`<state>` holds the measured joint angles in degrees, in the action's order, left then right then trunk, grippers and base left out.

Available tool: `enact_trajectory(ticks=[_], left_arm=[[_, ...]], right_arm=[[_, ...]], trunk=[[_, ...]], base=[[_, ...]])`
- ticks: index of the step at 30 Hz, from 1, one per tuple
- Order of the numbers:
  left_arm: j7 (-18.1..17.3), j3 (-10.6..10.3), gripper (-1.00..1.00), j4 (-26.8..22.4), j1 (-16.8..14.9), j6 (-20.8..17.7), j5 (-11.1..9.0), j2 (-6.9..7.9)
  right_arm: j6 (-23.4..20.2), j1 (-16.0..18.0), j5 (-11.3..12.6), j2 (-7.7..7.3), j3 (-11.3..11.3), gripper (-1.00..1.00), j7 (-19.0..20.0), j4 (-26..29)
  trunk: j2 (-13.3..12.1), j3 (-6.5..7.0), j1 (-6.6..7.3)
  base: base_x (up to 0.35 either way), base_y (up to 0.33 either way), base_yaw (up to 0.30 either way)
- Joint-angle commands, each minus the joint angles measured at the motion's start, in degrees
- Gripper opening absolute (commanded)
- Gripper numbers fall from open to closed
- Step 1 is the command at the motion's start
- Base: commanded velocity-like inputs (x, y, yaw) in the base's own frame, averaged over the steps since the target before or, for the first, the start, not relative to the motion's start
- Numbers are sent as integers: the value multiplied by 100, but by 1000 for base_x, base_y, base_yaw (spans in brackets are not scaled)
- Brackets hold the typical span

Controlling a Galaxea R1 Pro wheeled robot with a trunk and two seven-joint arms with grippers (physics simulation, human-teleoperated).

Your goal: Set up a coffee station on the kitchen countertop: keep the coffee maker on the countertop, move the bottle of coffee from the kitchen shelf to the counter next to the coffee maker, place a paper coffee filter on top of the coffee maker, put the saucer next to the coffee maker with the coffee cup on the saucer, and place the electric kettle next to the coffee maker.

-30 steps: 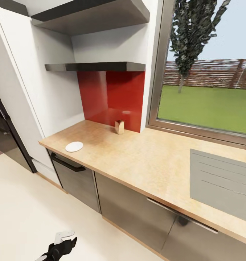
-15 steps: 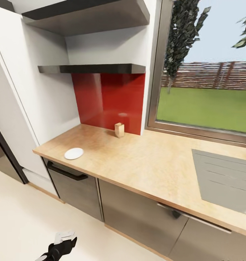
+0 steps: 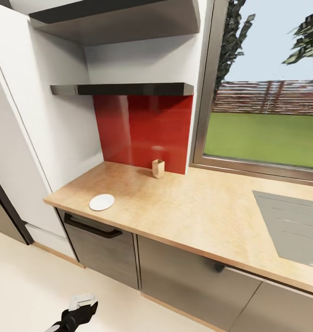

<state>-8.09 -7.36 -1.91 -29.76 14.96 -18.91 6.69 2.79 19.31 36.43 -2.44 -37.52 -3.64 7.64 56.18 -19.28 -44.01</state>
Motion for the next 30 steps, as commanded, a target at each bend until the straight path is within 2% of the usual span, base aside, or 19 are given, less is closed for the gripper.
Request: enact_trajectory(ticks=[1,21,30], left_arm=[[-26,-46,100,6,-4,15,-61,2],[-26,-46,100,6,-4,15,-61,7],[-26,-46,100,6,-4,16,-61,6]], right_arm=[[12,3,47,-2,-51,100,-25,2],[12,3,47,19,-54,100,-31,-2],[11,3,48,32,-53,100,-23,1]], trunk=[[4,-6,-1],[4,-6,-1],[4,21,-1]], base=[[85,332,-7],[84,333,-2],[92,333,-168]])
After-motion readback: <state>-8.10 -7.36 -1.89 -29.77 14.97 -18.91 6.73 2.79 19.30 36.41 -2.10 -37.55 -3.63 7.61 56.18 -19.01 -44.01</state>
